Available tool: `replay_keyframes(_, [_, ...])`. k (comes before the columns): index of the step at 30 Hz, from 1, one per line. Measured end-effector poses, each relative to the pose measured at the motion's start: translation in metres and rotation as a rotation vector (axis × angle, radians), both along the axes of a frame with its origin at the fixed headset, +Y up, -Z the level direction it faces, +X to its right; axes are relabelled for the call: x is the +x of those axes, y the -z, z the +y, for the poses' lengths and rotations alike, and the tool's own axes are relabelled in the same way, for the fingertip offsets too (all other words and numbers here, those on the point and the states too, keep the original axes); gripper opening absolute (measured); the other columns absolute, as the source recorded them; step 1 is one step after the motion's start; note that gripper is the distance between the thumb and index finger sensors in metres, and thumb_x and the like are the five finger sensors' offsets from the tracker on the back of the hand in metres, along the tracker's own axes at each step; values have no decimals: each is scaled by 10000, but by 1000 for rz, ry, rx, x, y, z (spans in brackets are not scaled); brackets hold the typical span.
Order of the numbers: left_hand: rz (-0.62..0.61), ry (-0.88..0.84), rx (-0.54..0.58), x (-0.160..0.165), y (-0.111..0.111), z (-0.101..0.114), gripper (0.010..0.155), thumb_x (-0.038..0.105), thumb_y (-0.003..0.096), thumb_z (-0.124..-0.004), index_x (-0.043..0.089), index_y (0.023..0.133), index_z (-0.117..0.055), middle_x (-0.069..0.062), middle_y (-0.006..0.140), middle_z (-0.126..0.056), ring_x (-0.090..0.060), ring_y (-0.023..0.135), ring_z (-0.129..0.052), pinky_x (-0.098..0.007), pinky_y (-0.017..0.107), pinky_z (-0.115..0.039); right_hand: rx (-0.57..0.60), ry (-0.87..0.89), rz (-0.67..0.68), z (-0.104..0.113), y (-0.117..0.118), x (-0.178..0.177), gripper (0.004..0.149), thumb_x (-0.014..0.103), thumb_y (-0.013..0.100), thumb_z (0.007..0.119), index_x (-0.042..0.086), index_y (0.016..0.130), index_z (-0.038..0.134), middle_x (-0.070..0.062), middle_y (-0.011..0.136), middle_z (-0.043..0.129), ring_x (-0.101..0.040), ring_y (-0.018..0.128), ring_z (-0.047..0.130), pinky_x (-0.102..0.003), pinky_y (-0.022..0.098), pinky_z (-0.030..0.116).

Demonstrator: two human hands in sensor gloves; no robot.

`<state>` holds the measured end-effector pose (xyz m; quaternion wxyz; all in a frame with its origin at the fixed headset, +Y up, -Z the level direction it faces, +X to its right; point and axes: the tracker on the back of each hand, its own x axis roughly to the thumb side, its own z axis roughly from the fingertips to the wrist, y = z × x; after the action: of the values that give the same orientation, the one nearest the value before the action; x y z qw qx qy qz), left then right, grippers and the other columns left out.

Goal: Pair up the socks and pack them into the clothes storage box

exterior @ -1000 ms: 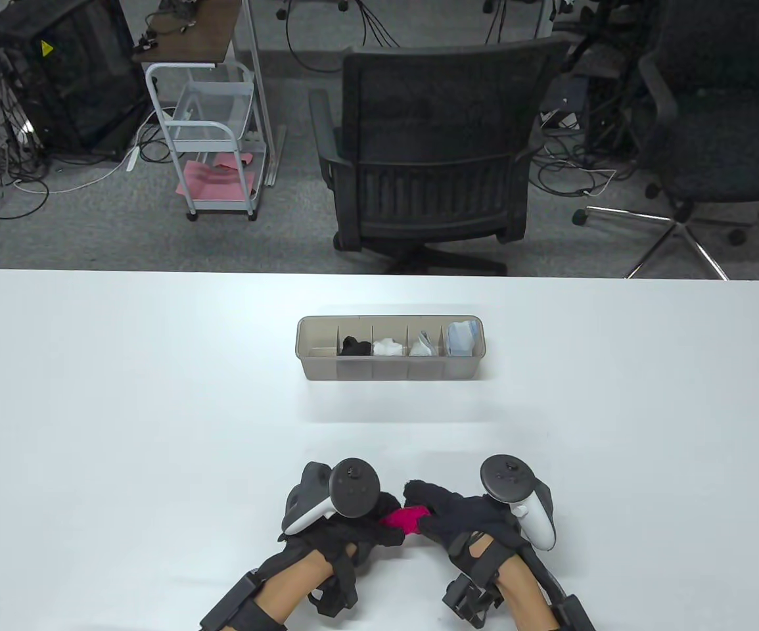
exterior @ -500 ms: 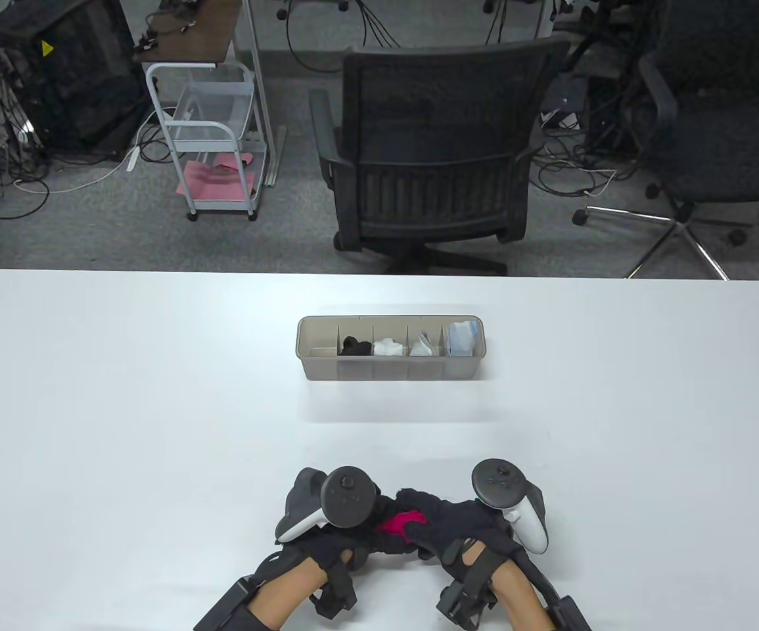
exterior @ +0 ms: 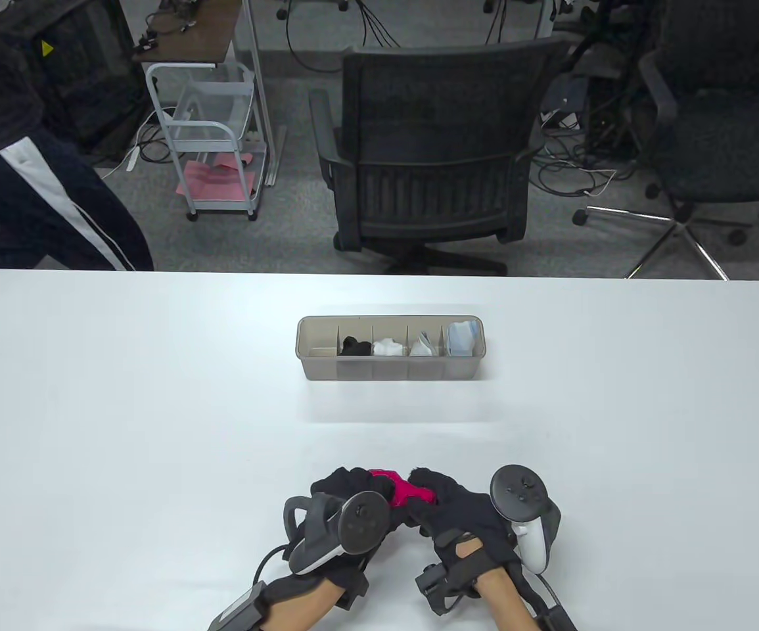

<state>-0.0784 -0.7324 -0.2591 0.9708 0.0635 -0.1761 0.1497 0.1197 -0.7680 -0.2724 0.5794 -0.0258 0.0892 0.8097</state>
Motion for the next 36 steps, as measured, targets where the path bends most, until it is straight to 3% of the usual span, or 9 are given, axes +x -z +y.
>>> replay_keyframes(7, [5,164,227,19,-15,0,450,329,457,-795,44,801,-846,-154,540,-900,-396,403,-812,-615,351,-645,-114,148,-7,-11,1,-1,608,334,350,958,155,893,749,-151,838,934,-196,597,1066,-389,449,917])
replay_keyframes(9, [4,150,237,18,-12,5,576,351,444,-808,-131,753,-869,-116,498,-896,-367,388,-818,-597,347,-660,-141,208,-6,-15,2,2,581,336,362,943,197,894,757,-139,868,903,-200,622,1036,-392,473,891])
replay_keyframes(11, [-33,26,157,14,-6,5,655,358,443,-804,-240,705,-856,-95,478,-876,-353,390,-810,-589,352,-660,-167,246,-13,-18,2,4,543,330,379,909,248,893,755,-135,934,860,-209,658,1001,-374,477,874])
replay_keyframes(13, [-10,-79,64,7,1,3,561,359,448,-789,-120,728,-873,-104,486,-870,-362,398,-801,-596,357,-648,-188,299,12,-21,4,5,525,319,399,868,210,893,732,-175,985,827,-203,627,1007,-332,423,883])
replay_keyframes(26, [219,-247,-4,-47,33,10,459,348,442,-718,20,733,-855,-105,492,-836,-364,409,-775,-601,364,-629,-11,742,151,-5,-3,-22,545,290,384,853,208,902,707,-65,899,937,-200,596,1022,-369,473,866])
replay_keyframes(31, [134,-448,-219,-53,40,-4,468,334,457,-722,4,763,-849,-113,518,-837,-369,430,-772,-602,378,-623,-23,706,337,-4,-2,-29,577,306,403,846,248,941,643,14,946,902,-201,675,952,-376,549,808])
replay_keyframes(33, [-84,-529,-294,-49,41,-8,401,194,485,-763,-47,793,-853,-104,539,-852,-360,445,-783,-594,387,-634,-17,664,417,0,1,-24,580,293,421,836,290,957,614,53,980,872,-210,731,885,-396,593,750])
replay_keyframes(34, [-217,-606,-370,-47,41,-11,508,299,485,-730,-63,821,-851,-106,562,-862,-364,464,-790,-595,398,-637,5,610,406,4,1,-19,578,273,424,831,292,958,612,44,987,863,-231,735,871,-416,591,736])
replay_keyframes(36, [-211,-685,-412,-54,41,-17,483,299,492,-744,-8,851,-848,-108,606,-873,-369,494,-801,-593,411,-644,86,436,384,11,4,-7,575,275,434,813,284,967,597,15,989,861,-227,739,885,-416,582,757])
